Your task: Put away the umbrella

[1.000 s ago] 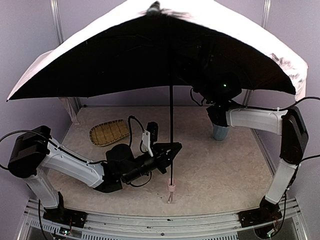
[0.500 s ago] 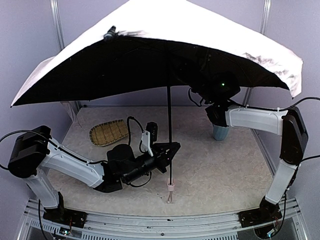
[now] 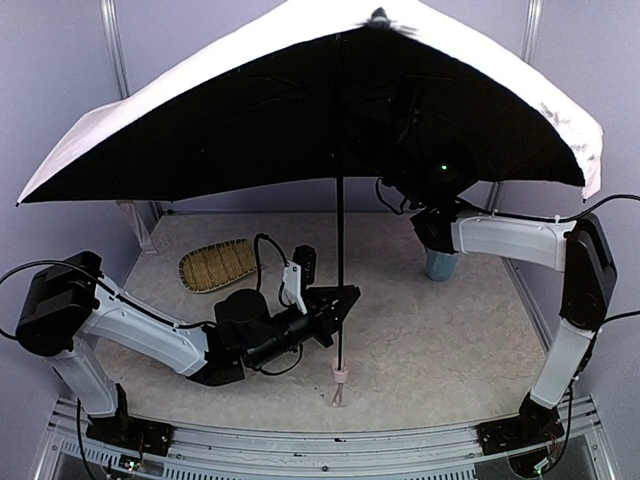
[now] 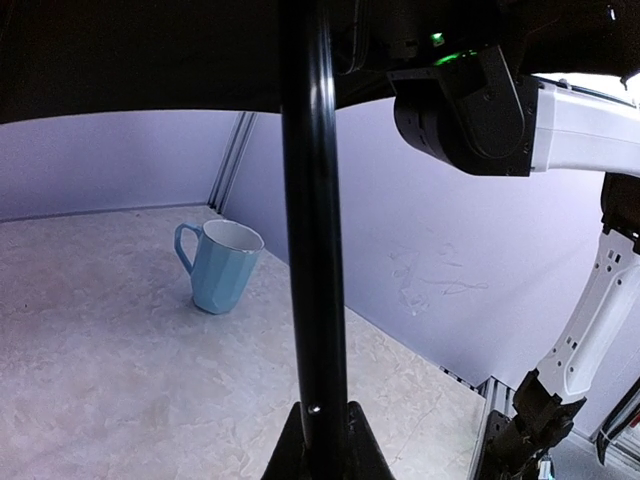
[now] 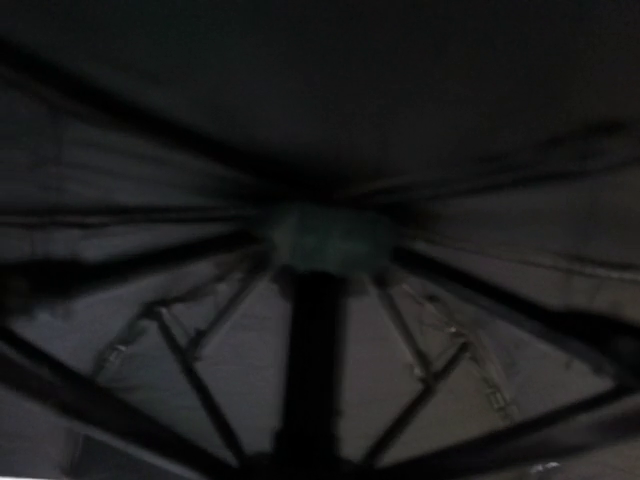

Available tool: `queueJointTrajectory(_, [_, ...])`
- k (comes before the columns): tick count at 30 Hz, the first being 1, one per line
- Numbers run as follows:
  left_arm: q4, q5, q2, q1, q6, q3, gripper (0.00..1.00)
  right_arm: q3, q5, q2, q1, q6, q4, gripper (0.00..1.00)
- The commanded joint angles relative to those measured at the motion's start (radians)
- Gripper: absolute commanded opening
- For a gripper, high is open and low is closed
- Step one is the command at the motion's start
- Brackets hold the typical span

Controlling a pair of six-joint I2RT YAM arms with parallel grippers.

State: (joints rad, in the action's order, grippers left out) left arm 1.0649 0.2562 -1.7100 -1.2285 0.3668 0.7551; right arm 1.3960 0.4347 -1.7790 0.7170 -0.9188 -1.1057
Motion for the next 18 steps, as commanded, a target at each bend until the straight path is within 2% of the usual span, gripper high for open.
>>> queueJointTrajectory(1, [0.066,-0.015,0.047,-0.01,-0.057,0.007,0.0,-0.024,-0.025,0.027,0.004,0.006,-0.01,0.22])
queueJointTrajectory(4, [0.064,-0.011,0.048,-0.011,-0.057,0.006,0.0,-0.047,-0.042,0.04,0.004,0.022,-0.028,0.01])
queueJointTrajectory(11, [0.063,-0.004,0.061,-0.015,-0.075,0.005,0.0,-0.06,-0.049,0.058,0.004,0.062,-0.003,0.01])
queueJointTrajectory(13, [0.061,0.011,0.075,-0.015,-0.09,-0.001,0.0,-0.059,-0.045,0.068,0.004,0.09,0.035,0.16])
queueJointTrajectory(15, [0.05,0.033,0.092,-0.015,-0.107,-0.005,0.0,-0.06,-0.062,0.089,0.005,0.137,0.098,0.4])
queueJointTrajectory(17, [0.019,0.063,0.103,-0.014,-0.118,0.003,0.0,-0.074,-0.122,0.118,0.008,0.199,0.171,0.55])
queueJointTrajectory(18, [0.002,0.082,0.106,-0.017,-0.123,0.008,0.0,-0.085,-0.159,0.134,0.012,0.241,0.196,0.58])
